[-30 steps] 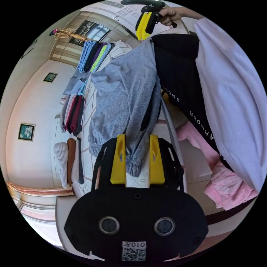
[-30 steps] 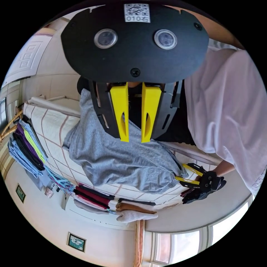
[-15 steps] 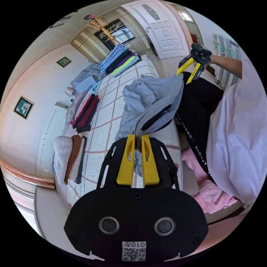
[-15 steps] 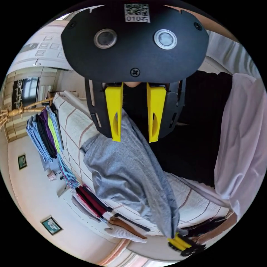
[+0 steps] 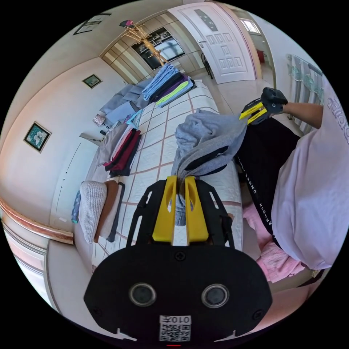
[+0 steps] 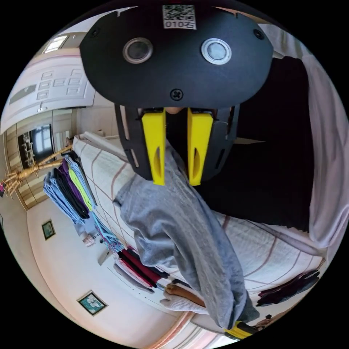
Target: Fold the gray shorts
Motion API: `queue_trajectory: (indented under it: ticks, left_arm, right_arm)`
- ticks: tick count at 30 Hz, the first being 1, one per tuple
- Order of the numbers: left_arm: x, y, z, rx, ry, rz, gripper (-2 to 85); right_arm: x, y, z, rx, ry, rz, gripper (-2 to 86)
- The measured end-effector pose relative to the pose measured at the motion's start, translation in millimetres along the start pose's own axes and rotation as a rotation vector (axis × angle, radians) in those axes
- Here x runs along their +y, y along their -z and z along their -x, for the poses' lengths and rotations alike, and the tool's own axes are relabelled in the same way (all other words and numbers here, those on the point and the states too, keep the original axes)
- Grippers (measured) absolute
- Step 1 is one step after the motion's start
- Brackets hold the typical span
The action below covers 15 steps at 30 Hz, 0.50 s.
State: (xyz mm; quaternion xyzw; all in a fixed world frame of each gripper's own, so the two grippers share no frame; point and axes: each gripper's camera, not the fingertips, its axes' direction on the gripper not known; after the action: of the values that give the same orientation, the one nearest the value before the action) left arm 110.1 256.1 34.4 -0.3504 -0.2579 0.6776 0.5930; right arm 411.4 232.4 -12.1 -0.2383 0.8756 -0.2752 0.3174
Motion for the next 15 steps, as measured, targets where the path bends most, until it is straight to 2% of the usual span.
queue_trajectory:
  ticks: [7,11,15]
  left_arm:
    - [21.2,30.5,42.8,-0.031,0.080,-0.072,2.2]
    - [33.5,84.8,71.7,-0.040,0.140,-0.292,1.8]
    - [42.5,132.5,80.0,-0.057,0.120,-0.433,1.5]
  right_arm:
    - [-4.3,72.5,-22.5,0.101,-0.060,-0.120,1.8]
    - [1.9,161.4,-52.2,0.232,-0.087,-0.220,1.5]
    - [11.8,252.0,-64.0,0.350,-0.110,-0.303,1.3]
